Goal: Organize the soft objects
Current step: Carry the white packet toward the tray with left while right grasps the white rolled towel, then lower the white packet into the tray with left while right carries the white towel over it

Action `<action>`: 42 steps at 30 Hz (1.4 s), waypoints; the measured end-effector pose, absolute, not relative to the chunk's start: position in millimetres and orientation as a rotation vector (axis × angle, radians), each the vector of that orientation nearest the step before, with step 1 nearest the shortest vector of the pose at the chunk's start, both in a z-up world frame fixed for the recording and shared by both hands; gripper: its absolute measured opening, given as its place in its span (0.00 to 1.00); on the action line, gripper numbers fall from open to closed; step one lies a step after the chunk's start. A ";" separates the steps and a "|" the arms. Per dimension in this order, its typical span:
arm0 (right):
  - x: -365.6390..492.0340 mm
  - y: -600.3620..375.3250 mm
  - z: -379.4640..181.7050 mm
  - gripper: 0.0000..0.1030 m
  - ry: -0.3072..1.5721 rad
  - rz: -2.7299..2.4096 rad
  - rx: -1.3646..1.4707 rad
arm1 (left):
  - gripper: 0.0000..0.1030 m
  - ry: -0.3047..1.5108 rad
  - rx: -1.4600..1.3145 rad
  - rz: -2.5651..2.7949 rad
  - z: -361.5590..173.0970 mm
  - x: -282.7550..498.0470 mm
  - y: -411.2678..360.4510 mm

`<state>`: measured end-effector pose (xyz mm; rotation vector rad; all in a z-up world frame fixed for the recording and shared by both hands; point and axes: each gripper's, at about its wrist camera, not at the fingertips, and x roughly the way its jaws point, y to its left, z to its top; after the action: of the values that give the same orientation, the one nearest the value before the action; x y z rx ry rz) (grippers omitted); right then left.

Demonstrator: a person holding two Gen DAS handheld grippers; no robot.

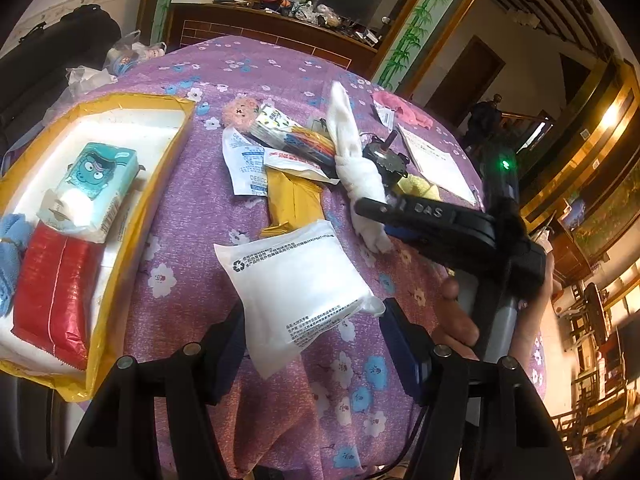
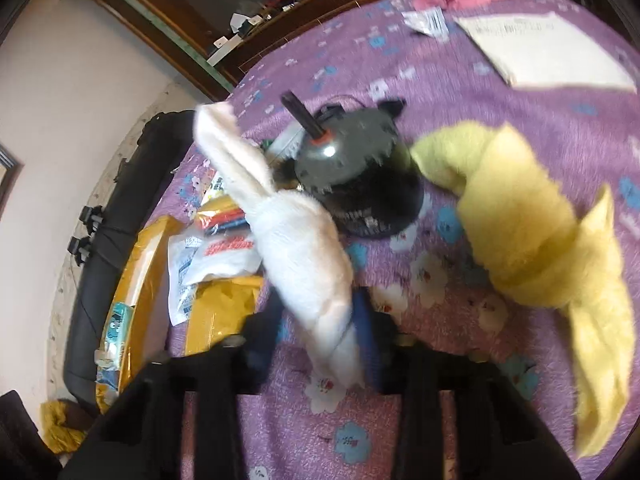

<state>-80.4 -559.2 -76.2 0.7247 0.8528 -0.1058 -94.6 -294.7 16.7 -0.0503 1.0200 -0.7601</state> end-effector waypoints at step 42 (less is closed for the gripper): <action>-96.4 -413.9 13.6 0.15 0.722 0.210 0.634 | 0.66 0.854 -0.250 -0.561 70.2 -41.4 -163.8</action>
<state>-96.4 -413.9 13.6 0.6339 0.7223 0.2104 -41.4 -163.8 70.2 -0.2496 0.8544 -0.5611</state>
